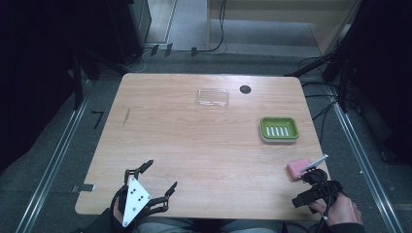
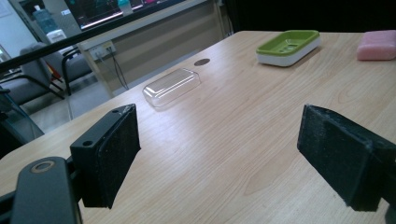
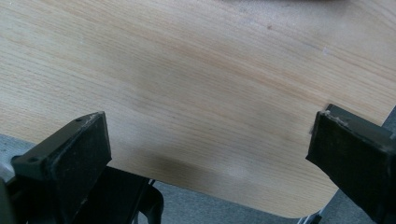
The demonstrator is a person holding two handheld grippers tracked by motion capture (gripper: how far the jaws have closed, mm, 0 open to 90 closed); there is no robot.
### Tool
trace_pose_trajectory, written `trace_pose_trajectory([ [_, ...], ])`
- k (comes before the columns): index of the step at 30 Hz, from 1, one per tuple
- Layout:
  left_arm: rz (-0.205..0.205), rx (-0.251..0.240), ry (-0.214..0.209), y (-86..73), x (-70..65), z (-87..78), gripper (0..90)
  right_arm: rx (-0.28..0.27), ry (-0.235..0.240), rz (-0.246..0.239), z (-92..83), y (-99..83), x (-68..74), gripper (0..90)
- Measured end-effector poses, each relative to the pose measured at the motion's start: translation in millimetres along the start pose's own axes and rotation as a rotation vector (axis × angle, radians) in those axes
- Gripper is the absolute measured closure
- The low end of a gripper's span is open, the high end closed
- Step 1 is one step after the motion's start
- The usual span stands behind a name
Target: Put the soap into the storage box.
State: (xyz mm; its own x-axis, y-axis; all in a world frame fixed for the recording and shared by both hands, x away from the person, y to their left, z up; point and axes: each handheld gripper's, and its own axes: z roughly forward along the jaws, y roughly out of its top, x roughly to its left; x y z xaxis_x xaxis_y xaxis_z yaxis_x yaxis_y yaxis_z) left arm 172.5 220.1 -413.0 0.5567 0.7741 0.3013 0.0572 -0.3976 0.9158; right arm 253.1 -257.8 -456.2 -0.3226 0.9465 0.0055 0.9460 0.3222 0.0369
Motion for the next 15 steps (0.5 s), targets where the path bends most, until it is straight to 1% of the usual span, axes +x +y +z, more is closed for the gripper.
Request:
trace_pose_trajectory([
  [6,0.001,-0.001,-0.001,-0.3,0.2,-0.9,13.6,-0.025,-0.018,-0.007,-3.8,-0.5,1.7,0.0],
  [8,0.001,0.002,0.002,-0.5,0.2,-1.2,13.6,-0.026,-0.021,-0.01,-4.2,-0.1,1.8,0.0],
  [9,0.001,0.002,0.002,-0.6,0.2,-1.6,13.6,-0.037,-0.025,-0.022,-5.0,1.2,2.6,0.0],
  [11,-0.003,-0.003,0.006,-0.5,0.2,-1.8,13.6,-0.036,-0.025,-0.025,-5.1,2.0,3.7,0.0],
  [15,0.004,0.001,0.001,-0.1,-0.4,-1.1,13.6,-0.044,-0.031,-0.05,-5.3,4.3,6.3,0.0],
])
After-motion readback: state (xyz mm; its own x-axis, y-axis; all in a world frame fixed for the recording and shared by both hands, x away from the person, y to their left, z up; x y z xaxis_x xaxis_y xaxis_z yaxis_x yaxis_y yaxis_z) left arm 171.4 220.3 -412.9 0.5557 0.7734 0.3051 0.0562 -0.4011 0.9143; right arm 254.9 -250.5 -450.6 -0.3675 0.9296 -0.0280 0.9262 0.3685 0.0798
